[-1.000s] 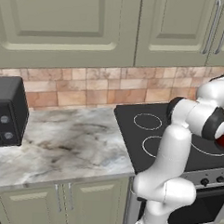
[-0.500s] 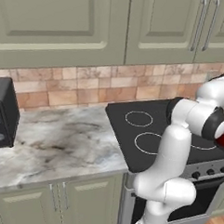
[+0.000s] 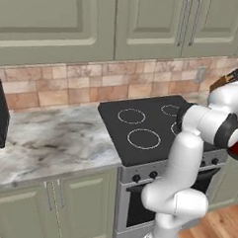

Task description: The kettle is done boiling. Turn off the stove, then wait for 300 timesteps before moving the kettle to the dining table.

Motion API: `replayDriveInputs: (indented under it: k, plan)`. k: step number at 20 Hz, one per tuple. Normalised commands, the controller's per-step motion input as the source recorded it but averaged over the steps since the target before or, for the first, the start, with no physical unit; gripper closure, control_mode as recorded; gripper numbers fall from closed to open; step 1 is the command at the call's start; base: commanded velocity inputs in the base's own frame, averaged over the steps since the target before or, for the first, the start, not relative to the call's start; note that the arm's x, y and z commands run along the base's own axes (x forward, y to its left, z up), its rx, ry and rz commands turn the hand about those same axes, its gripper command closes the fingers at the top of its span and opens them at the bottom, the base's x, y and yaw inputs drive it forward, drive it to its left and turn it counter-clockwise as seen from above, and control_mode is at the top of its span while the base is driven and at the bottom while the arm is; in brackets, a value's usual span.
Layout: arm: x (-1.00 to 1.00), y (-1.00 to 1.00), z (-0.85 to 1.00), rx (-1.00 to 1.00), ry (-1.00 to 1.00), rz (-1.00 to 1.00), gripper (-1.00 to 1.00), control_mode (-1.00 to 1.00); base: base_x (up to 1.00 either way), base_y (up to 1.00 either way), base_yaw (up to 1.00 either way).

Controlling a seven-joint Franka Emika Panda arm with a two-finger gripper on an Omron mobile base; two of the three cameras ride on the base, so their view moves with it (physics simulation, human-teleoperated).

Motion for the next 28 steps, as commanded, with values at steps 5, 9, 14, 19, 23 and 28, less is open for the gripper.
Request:
replayDriveInputs:
  k: [5,9,14,19,23,28]
  plan:
    - [0.0,0.0,0.0,0.0,0.0,0.0,1.0,1.0,-0.45,-0.23,-0.25]
    - [0.0,0.0,0.0,0.0,0.0,0.0,1.0,1.0,-0.4,-0.26,-0.29]
    - [0.0,0.0,0.0,0.0,0.0,0.0,1.0,1.0,-0.34,-0.29,-0.31]
    - [0.0,0.0,0.0,0.0,0.0,0.0,1.0,1.0,-0.3,-0.28,-0.33]
    - [0.0,0.0,0.0,0.0,0.0,0.0,1.0,1.0,-0.28,-0.24,-0.36]
    - [0.0,0.0,0.0,0.0,0.0,0.0,1.0,1.0,-0.23,-0.21,-0.38]
